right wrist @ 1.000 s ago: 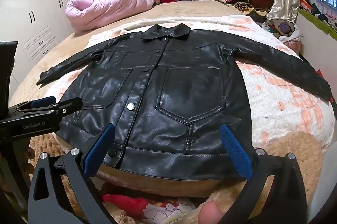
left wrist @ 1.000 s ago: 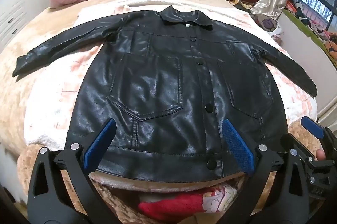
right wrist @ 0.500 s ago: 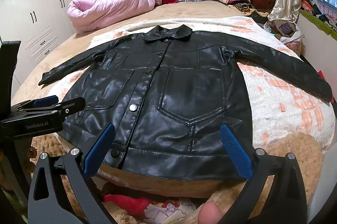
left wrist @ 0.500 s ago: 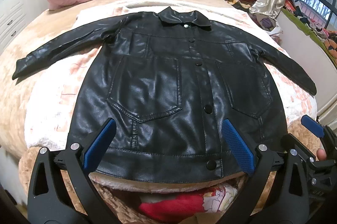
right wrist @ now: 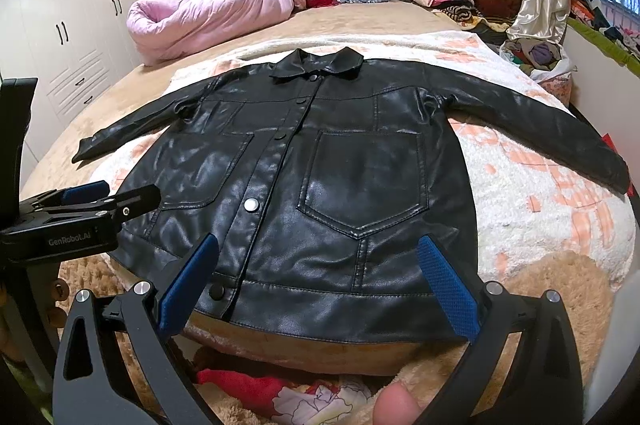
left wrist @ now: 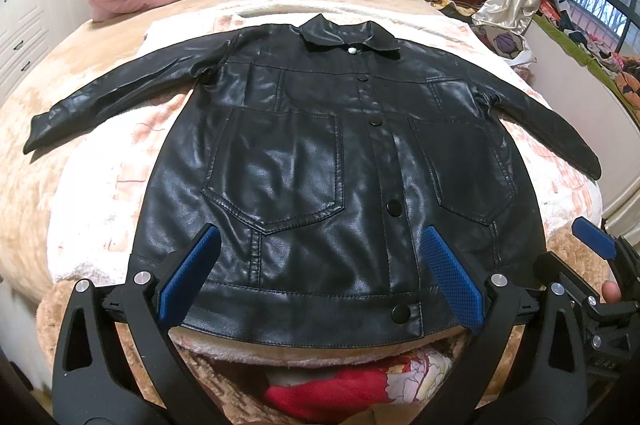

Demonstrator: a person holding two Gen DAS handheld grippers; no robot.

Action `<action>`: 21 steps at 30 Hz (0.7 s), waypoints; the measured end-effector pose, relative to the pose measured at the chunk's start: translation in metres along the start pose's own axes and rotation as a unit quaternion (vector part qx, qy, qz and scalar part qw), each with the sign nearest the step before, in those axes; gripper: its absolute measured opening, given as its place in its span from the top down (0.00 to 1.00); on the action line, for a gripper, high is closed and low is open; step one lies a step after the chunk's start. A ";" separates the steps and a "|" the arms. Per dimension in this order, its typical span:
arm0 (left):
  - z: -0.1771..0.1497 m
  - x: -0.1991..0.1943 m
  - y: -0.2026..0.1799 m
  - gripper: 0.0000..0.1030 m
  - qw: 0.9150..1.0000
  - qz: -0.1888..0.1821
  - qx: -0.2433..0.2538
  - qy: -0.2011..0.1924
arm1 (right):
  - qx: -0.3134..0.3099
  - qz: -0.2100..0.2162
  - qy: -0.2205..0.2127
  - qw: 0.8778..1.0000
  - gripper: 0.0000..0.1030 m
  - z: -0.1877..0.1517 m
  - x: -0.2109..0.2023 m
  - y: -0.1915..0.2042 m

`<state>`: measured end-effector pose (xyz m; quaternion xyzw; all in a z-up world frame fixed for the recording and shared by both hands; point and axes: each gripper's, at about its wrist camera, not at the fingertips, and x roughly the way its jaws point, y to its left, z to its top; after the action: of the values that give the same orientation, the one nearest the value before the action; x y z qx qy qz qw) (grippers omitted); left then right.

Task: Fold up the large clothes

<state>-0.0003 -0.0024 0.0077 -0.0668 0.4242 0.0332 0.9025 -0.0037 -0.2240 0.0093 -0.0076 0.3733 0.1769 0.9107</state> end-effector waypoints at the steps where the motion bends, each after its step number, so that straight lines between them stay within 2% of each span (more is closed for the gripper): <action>1: 0.000 0.000 0.000 0.09 1.000 0.000 0.000 0.000 | 0.000 -0.001 -0.001 1.000 0.04 0.001 -0.001 0.000; 21: 0.001 -0.001 0.000 0.09 1.000 -0.001 0.000 0.000 | 0.002 -0.003 -0.005 1.000 0.04 0.000 -0.002 -0.001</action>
<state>-0.0001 -0.0024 0.0096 -0.0669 0.4240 0.0325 0.9026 -0.0050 -0.2260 0.0104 -0.0059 0.3691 0.1738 0.9130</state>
